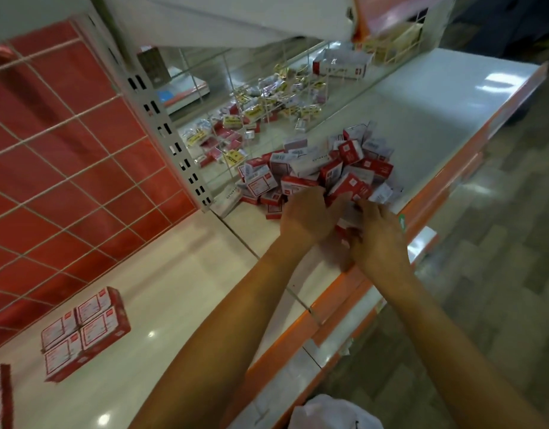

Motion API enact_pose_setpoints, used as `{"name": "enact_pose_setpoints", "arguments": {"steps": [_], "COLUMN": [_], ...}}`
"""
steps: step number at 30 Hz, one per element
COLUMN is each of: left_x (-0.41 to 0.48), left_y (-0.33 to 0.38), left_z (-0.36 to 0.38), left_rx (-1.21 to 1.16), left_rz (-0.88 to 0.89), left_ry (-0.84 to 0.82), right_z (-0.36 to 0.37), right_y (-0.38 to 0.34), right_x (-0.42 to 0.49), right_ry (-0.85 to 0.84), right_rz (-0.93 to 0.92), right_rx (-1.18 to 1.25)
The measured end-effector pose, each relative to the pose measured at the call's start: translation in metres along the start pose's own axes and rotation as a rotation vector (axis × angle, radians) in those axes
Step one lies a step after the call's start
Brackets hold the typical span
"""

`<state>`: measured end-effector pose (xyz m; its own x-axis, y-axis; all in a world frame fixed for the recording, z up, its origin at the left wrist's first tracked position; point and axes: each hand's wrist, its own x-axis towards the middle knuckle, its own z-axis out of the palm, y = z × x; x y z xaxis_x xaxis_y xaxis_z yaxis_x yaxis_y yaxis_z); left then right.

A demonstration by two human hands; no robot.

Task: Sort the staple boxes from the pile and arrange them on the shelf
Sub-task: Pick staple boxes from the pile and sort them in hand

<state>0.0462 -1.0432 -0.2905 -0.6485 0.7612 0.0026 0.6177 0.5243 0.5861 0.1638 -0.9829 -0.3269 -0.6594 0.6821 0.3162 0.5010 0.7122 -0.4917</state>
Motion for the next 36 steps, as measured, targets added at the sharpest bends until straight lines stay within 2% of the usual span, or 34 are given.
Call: {"name": "enact_pose_setpoints", "arguments": {"steps": [6, 11, 16, 23, 27, 36], "left_x": [0.000, -0.021, -0.050, -0.107, -0.143, -0.221], "left_y": [0.004, -0.007, -0.025, -0.060, -0.083, -0.128], "left_z": [0.001, -0.009, -0.034, -0.077, -0.096, -0.127], "left_rx": [-0.163, -0.381, -0.403, -0.409, -0.334, -0.305], "left_rz": [-0.097, -0.087, -0.115, -0.266, -0.337, -0.481], "left_ry": [-0.023, 0.072, 0.168, 0.288, 0.334, 0.419], "right_z": [-0.004, -0.003, -0.006, 0.011, 0.022, 0.038], "right_y": [-0.004, -0.010, -0.032, -0.066, -0.096, -0.156], "right_x": [0.000, -0.006, -0.011, -0.024, -0.034, -0.069], "right_ry": [0.019, 0.051, 0.075, -0.019, -0.193, -0.329], "right_rz": [0.009, -0.037, -0.108, -0.243, -0.181, -0.245], "right_rx": [0.095, 0.175, 0.220, 0.303, 0.379, 0.516]}}
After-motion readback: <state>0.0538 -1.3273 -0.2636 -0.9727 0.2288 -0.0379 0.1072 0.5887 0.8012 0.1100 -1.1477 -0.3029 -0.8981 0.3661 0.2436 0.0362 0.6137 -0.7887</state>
